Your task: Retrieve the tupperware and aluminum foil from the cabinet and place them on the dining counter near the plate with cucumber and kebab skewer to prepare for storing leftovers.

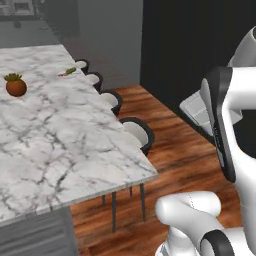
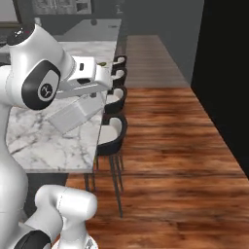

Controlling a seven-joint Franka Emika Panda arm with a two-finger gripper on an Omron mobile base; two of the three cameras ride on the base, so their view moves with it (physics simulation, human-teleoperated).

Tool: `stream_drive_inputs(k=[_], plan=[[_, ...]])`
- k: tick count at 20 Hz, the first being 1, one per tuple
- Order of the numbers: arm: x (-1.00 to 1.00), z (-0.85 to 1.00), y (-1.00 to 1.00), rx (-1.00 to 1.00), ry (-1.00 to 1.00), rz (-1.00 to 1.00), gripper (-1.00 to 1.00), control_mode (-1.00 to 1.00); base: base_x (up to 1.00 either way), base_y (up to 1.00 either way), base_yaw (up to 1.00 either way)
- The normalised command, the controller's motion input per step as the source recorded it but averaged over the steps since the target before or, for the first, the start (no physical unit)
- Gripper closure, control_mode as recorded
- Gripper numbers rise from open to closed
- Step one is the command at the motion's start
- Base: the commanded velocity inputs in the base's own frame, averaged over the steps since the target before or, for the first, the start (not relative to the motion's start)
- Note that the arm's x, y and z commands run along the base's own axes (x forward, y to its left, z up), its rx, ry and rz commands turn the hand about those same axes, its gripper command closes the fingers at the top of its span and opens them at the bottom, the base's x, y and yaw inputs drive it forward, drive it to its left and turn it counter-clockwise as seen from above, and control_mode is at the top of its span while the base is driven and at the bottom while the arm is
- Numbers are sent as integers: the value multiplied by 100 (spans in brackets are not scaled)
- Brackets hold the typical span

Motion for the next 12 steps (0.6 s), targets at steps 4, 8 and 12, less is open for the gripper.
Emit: stream_drive_inputs(k=[4, 8, 12], plan=[[0, 0, 0, 0, 0, 0, 100, 100, 16, -100, 6], [0, 0, 0, 0, 0, 0, 100, 100, 70, -98, 12], [0, 0, 0, 0, 0, 0, 100, 100, 100, -64, 28]])
